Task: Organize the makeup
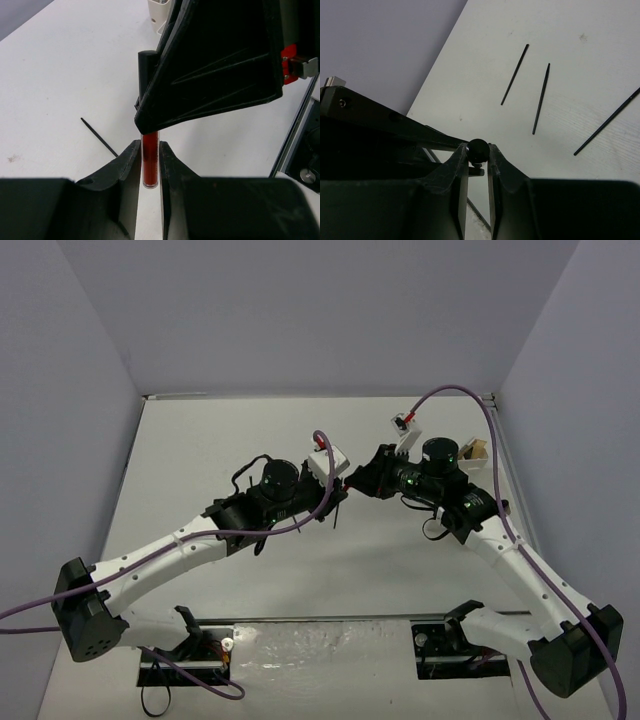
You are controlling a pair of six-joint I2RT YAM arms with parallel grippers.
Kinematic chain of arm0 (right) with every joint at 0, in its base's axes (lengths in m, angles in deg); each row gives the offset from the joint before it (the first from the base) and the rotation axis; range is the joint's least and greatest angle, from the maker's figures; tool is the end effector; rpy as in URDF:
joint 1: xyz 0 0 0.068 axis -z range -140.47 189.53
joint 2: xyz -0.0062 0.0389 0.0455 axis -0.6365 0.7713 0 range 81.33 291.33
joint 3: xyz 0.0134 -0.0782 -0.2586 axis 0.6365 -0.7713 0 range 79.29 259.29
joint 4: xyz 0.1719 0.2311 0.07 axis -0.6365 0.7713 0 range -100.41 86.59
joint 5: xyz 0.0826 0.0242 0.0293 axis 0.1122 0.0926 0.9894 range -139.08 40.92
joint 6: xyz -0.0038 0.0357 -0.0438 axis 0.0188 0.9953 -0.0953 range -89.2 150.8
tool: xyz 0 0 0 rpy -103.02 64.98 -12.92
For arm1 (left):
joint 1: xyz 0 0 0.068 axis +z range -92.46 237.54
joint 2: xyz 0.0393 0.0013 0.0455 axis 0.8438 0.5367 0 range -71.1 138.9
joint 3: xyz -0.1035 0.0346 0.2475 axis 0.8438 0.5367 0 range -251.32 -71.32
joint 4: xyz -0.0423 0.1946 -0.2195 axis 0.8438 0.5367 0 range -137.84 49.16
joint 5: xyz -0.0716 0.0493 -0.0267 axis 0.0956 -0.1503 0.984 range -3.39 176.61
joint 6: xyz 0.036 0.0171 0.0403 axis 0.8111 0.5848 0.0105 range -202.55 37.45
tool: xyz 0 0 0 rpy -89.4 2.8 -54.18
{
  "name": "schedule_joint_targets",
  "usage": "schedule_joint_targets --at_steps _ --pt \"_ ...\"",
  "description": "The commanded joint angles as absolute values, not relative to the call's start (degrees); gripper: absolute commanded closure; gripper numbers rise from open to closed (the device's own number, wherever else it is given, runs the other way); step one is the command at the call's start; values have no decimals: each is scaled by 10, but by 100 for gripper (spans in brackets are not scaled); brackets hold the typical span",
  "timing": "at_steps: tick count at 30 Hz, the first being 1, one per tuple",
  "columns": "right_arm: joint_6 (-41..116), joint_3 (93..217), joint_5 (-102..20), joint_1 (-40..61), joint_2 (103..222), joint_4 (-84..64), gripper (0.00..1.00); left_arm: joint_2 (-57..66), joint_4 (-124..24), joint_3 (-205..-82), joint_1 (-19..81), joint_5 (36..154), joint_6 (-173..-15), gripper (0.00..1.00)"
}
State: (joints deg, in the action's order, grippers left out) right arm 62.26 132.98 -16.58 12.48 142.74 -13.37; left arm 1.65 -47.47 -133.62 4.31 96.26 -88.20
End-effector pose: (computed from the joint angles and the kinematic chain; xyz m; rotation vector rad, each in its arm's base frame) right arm 0.2480 0.1506 0.3559 -0.3980 1.7505 1.2207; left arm 0.1991 -0.2777 0.3499 0.8599 1.6319 -0.8831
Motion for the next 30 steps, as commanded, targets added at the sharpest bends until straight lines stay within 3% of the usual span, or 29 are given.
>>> schedule_joint_targets --at_steps 1,4,8,9,13,17,22,30 --pt "611 1333 -179 125 1421 -172 99 9 -507 -1372 40 963 -874 88" --pt "600 1334 -196 125 1411 -164 100 10 -497 -1369 40 934 -888 77" --pt "572 1338 -290 126 1388 -128 100 9 -471 -1369 41 867 -917 25" --pt "564 1339 -319 126 1381 -116 100 8 -456 -1367 42 851 -924 18" --pt "538 1340 -465 128 1353 -48 100 -2 -395 -1367 50 797 -958 4" --pt "526 1327 -619 131 1314 -14 100 -14 -299 -1378 77 738 -1004 3" --pt "538 1309 -799 143 1275 30 100 -54 -184 -1366 211 761 -1068 3" --pt "561 1295 -903 231 1259 76 100 -138 -118 -1332 385 850 -1046 3"
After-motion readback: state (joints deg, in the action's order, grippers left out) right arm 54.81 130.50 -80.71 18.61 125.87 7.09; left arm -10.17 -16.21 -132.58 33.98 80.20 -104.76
